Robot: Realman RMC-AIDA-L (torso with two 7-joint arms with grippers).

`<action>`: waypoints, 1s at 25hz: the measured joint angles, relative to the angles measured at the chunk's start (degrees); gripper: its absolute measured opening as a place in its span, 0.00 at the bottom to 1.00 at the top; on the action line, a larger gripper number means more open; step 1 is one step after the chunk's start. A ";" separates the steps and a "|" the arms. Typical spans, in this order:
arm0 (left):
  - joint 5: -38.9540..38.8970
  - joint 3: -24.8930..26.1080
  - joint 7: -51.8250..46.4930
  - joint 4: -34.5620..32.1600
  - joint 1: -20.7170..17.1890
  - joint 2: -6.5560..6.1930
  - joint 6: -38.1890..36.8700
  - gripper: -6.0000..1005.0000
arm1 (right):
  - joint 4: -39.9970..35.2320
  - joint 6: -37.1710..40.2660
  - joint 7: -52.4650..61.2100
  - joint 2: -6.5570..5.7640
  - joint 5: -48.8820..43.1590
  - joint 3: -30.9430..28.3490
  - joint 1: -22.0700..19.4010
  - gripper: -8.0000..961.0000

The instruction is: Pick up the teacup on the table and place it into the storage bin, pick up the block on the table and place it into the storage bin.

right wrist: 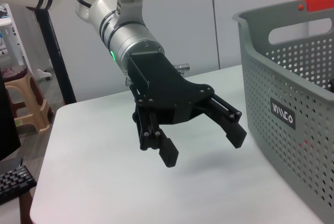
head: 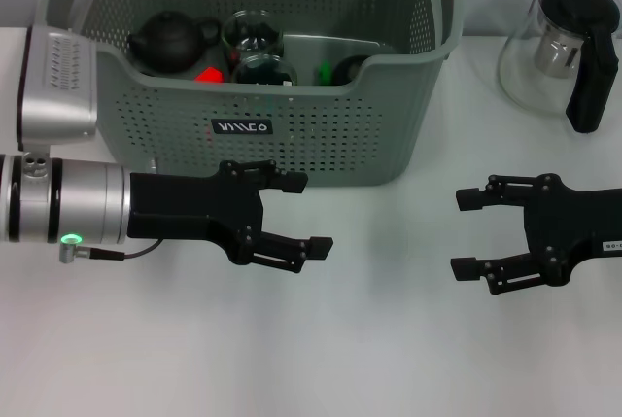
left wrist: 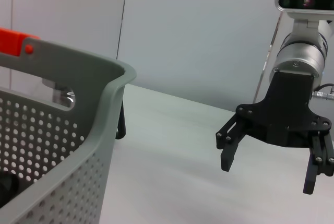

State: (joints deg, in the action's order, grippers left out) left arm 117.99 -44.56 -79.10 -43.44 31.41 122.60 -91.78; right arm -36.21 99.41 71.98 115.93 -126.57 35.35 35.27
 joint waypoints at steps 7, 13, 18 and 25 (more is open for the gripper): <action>0.20 0.00 0.00 0.08 -0.05 0.00 0.01 0.95 | 0.00 -0.01 0.00 0.00 0.01 0.14 -0.02 0.98; 0.22 -0.16 0.00 0.10 -0.12 0.00 0.03 0.95 | 0.00 0.09 0.00 0.01 0.04 0.15 -0.09 0.98; 0.36 -0.08 0.00 -0.03 -0.26 -0.13 -0.02 0.95 | 0.00 0.09 -0.21 0.37 0.11 0.16 0.05 0.98; 1.53 2.02 -0.08 -0.06 -0.66 -1.26 -1.41 0.95 | -0.02 -0.37 -0.37 1.18 0.01 0.77 2.08 0.98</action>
State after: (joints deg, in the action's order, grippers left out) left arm 119.52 -42.54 -79.18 -43.51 30.75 121.34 -93.19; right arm -36.23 99.05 71.61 117.11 -126.56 36.13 37.34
